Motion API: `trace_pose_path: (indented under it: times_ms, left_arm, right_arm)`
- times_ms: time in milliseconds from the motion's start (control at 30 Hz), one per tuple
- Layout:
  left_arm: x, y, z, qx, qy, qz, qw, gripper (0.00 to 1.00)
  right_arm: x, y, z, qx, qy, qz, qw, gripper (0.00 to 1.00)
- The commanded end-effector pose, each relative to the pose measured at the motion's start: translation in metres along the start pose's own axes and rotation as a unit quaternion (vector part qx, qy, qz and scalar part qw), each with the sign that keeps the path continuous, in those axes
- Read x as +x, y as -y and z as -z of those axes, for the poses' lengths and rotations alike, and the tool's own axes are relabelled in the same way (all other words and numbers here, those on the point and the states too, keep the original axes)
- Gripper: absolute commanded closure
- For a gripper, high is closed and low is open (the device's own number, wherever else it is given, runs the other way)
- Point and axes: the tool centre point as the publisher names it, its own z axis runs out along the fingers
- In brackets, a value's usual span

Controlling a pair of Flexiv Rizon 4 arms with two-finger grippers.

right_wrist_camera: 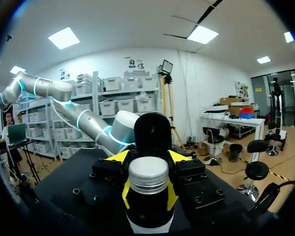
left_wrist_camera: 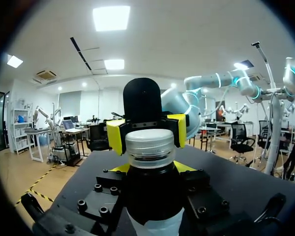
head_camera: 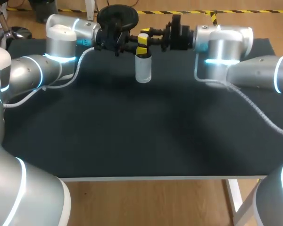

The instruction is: Unscrew the bottle cap

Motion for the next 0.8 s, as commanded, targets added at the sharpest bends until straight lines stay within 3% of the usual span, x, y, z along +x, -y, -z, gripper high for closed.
trace_pose_path:
  times_ms: [33, 300, 600, 800]
  left_arm:
    - [-0.003, -0.001, 0.0, 0.004, -0.039, 0.0, 0.999, 1.0]
    - [-0.003, -0.001, 0.0, 0.004, -0.039, 0.0, 0.999, 1.0]
    - [-0.003, -0.001, 0.0, 0.004, -0.039, 0.0, 0.999, 1.0]
    - [-0.003, -0.001, 0.0, 0.004, -0.039, 0.0, 0.999, 1.0]
  right_arm:
    - [-0.018, 0.013, 0.001, 0.01, -0.23, -0.003, 0.973, 1.0]
    - [-0.013, 0.02, 0.0, 0.005, -0.35, -0.03, 0.936, 1.0]
    - [-0.003, 0.026, -0.003, 0.035, -0.486, -0.023, 0.873, 1.0]
    - [0.002, 0.022, -0.001, 0.019, -0.553, 0.008, 0.833, 1.0]
